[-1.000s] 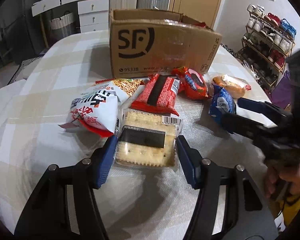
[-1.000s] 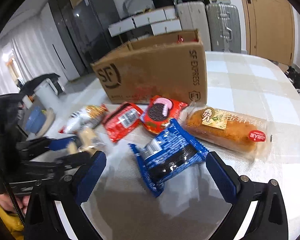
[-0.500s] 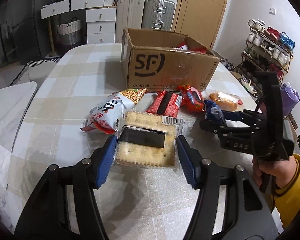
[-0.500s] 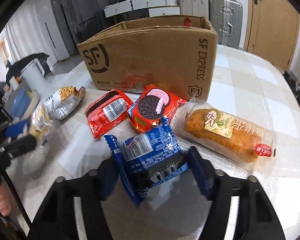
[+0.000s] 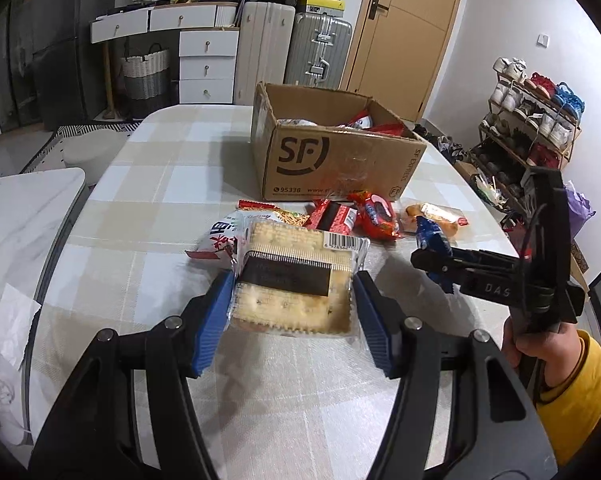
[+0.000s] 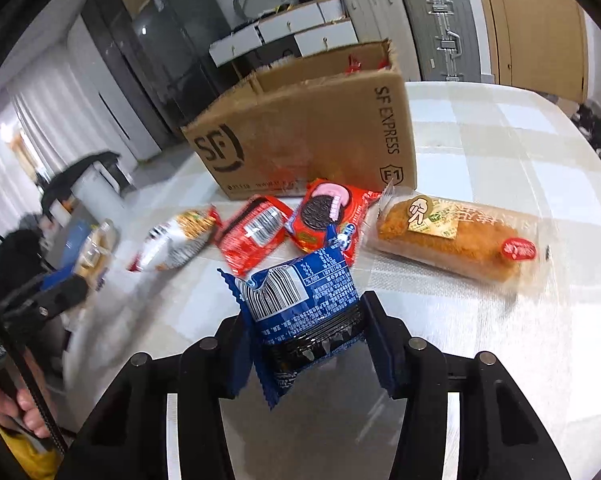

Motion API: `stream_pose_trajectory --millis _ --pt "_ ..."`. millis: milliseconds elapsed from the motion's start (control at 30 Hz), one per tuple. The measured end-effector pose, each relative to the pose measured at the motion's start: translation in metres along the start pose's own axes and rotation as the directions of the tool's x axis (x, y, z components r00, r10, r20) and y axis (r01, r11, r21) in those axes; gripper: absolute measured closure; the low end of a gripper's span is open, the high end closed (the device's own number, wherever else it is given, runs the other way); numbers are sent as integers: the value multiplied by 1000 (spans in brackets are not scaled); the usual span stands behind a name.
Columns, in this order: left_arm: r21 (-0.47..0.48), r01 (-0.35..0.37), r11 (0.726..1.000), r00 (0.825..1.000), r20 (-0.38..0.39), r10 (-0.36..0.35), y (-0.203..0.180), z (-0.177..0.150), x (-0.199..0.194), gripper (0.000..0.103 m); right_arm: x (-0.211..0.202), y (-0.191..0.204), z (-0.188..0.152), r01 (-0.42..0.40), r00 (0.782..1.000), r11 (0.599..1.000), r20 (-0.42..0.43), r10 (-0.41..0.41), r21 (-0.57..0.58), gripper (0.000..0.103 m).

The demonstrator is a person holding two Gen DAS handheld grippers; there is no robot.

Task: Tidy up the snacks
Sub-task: 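Lift both held packs and carry them over the cardboard box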

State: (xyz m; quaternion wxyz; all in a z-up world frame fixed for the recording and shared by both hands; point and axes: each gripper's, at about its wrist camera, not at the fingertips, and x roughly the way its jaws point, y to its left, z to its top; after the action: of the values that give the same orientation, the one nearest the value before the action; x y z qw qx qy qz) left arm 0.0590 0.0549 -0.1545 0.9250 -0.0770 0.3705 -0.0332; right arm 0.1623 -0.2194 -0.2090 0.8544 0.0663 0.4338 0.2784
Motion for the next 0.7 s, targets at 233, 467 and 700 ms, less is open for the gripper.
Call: stream_pose_trajectory --millis 233,467,700 --pt "0 1 1000 999 39 -1 -6 0 -25 45 -40 17 -10 -71 995 997 74 69 22 53" --pt "19 -59 998 990 130 56 -19 6 -70 45 -93 42 -4 -116 979 993 166 120 -34 53" --pt "55 -64 996 975 216 51 -34 20 -112 45 -150 72 15 -197 942 977 261 212 -81 53"
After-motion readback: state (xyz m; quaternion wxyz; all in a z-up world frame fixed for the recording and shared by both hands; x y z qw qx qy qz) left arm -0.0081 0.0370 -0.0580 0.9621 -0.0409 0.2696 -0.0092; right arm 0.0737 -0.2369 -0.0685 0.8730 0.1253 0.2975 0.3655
